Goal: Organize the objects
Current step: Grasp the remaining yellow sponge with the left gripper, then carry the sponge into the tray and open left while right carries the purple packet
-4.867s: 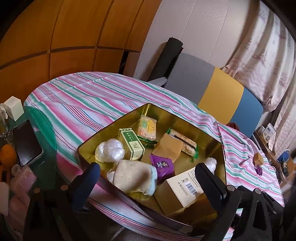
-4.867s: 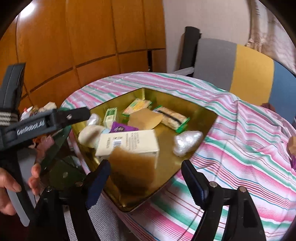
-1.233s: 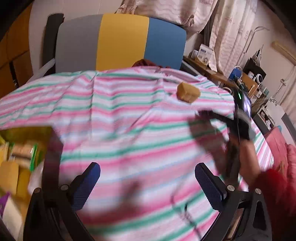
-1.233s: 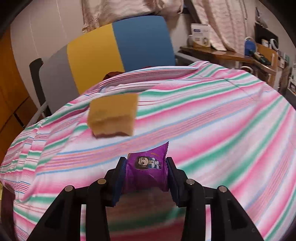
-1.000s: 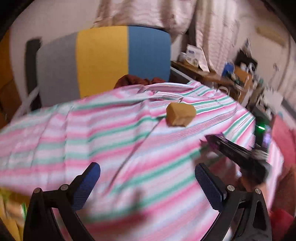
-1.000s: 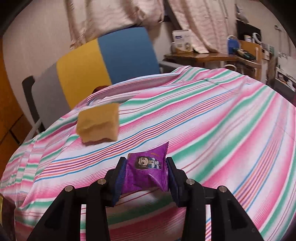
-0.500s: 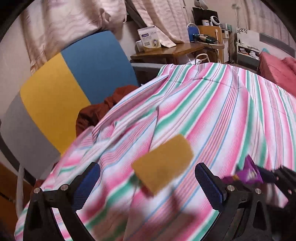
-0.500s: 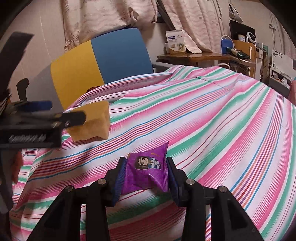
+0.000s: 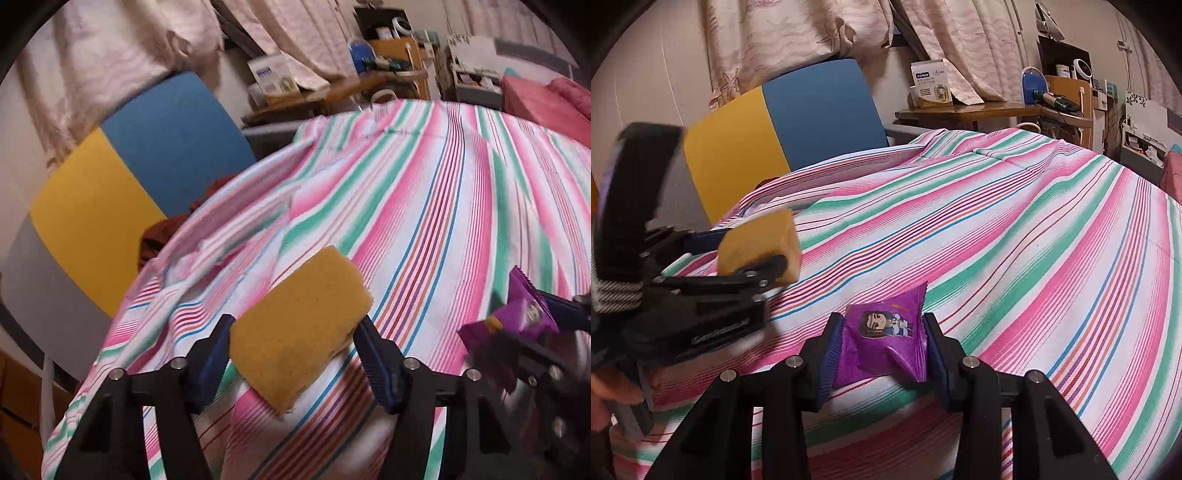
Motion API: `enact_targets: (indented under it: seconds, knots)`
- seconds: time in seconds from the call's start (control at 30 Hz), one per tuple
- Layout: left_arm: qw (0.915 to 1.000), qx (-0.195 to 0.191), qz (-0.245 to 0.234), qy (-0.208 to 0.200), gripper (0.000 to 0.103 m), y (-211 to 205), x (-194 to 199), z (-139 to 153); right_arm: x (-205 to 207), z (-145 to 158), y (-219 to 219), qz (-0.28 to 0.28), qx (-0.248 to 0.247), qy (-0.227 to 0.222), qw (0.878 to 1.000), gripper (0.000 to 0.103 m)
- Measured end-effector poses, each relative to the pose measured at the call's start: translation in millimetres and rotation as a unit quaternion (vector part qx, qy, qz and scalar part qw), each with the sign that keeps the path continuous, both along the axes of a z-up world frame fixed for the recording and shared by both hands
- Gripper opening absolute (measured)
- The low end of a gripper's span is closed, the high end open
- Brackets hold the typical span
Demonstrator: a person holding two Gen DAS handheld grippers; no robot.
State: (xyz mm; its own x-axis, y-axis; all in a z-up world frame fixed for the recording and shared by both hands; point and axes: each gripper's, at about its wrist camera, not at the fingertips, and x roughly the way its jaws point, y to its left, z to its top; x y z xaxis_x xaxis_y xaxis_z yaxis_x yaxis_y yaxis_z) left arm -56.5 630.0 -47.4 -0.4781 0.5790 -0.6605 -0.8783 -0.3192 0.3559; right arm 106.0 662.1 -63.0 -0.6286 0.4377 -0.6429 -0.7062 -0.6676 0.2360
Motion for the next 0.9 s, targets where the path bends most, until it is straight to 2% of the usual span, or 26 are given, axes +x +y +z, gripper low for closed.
enact_targets:
  seconds: [0.13, 0.27, 0.4, 0.53, 0.63, 0.9]
  knots:
    - [0.9975, 0.056, 0.039, -0.019, 0.064, -32, 8, 13, -2, 0, -1, -0.003, 0.007, -0.008, 1.0, 0.043]
    - [0.9917, 0.081, 0.091, -0.041, 0.065, -74, 20, 17, -3, 1, -2, -0.006, 0.014, -0.015, 1.0, 0.043]
    - [0.9816, 0.108, 0.143, -0.065, 0.065, -131, 42, 14, -4, 4, -6, -0.007, 0.029, -0.021, 0.999, 0.043]
    - [0.976, 0.132, 0.157, -0.073, 0.065, -190, 71, 11, -10, 9, -16, -0.001, 0.061, -0.036, 0.997, 0.042]
    - [0.9651, 0.157, 0.186, -0.097, 0.065, -231, 83, 13, -16, 12, -26, 0.01, 0.087, -0.047, 0.995, 0.042]
    - [0.9484, 0.176, 0.227, -0.135, 0.065, -310, 108, 10, -22, 19, -42, 0.05, 0.123, -0.041, 0.99, 0.042]
